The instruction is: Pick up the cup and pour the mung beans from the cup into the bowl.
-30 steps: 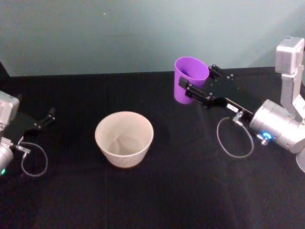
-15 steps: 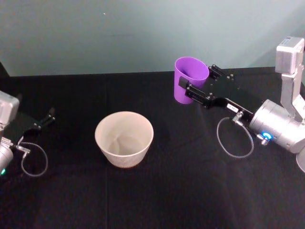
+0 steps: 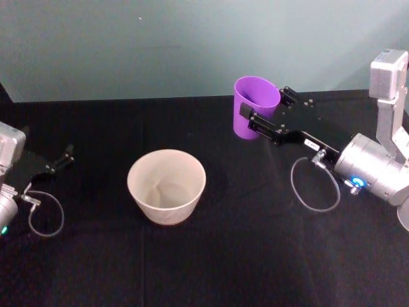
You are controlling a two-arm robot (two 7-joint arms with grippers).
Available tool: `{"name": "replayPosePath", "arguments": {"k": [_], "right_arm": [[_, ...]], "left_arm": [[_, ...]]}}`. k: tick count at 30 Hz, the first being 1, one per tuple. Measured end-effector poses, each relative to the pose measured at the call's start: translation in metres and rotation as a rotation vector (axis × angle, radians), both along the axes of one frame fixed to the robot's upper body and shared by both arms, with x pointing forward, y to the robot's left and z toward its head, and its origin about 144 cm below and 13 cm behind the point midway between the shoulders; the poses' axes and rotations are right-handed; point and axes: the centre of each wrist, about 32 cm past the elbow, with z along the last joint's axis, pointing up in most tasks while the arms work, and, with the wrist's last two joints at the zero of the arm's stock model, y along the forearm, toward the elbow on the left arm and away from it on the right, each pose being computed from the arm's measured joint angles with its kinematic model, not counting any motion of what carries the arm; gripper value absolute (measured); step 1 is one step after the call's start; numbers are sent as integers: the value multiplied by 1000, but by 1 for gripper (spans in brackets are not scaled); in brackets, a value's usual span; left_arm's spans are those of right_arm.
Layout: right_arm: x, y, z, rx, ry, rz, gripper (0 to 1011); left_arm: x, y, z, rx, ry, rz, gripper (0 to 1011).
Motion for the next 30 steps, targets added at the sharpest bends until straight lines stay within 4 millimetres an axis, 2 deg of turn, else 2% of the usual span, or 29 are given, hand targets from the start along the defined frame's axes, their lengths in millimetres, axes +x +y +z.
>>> {"name": "replayPosePath", "arguments": {"k": [30], "right_arm": [[0,0,0,0,0,0,718]], "left_arm": [[0,0,0,0,0,0,1000]]}}
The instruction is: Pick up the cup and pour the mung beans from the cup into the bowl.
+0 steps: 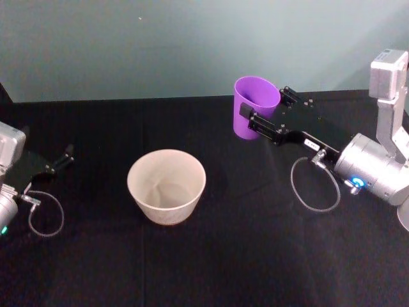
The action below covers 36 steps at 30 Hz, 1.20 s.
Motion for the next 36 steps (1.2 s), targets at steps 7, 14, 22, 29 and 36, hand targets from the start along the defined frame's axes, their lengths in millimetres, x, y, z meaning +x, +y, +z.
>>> {"name": "replayPosePath", "arguments": {"k": [7,14,22,29,36], "right_arm": [[0,0,0,0,0,0,718],[0,0,0,0,0,0,718],[0,0,0,0,0,0,718],[0,0,0,0,0,0,718],[0,0,0,0,0,0,718]], "left_arm": [[0,0,0,0,0,0,1000],[0,0,0,0,0,0,1000],[0,0,0,0,0,0,1000],[0,0,0,0,0,0,1000],[0,0,0,0,0,0,1000]]}}
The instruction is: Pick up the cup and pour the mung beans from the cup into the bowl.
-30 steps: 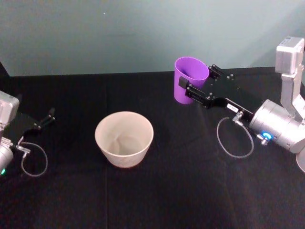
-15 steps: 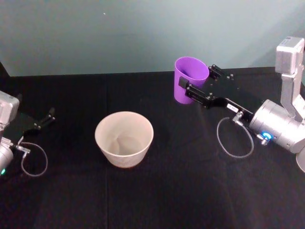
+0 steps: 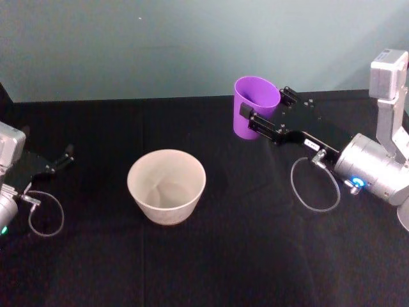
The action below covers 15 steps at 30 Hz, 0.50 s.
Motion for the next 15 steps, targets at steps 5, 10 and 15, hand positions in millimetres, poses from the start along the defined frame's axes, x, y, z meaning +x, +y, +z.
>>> {"name": "replayPosePath", "arguments": {"k": [5,10,15], "right_arm": [[0,0,0,0,0,0,718],[0,0,0,0,0,0,718],[0,0,0,0,0,0,718]], "left_arm": [[0,0,0,0,0,0,1000],[0,0,0,0,0,0,1000],[0,0,0,0,0,0,1000]]}}
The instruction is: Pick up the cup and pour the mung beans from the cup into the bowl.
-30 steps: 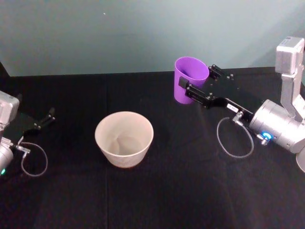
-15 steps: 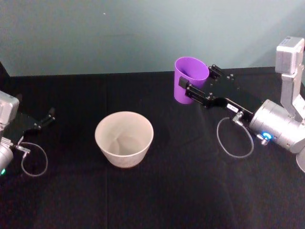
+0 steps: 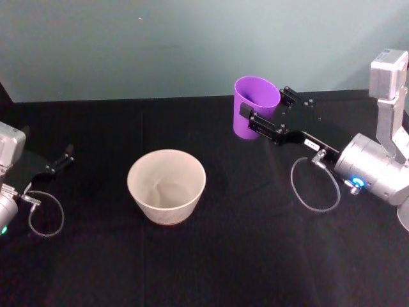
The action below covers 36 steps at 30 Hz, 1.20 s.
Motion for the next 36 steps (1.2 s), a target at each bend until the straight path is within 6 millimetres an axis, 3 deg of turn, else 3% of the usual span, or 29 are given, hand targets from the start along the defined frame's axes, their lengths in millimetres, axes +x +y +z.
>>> {"name": "replayPosePath", "arguments": {"k": [20,28,36], "right_arm": [[1,1,1,-1,2,4,718],[11,9,3,-30,29,5,718],[27,18,-9,-104,1,-26,717]], "left_arm": [[0,0,0,0,0,0,1000],[0,0,0,0,0,0,1000],[0,0,0,0,0,0,1000]]}}
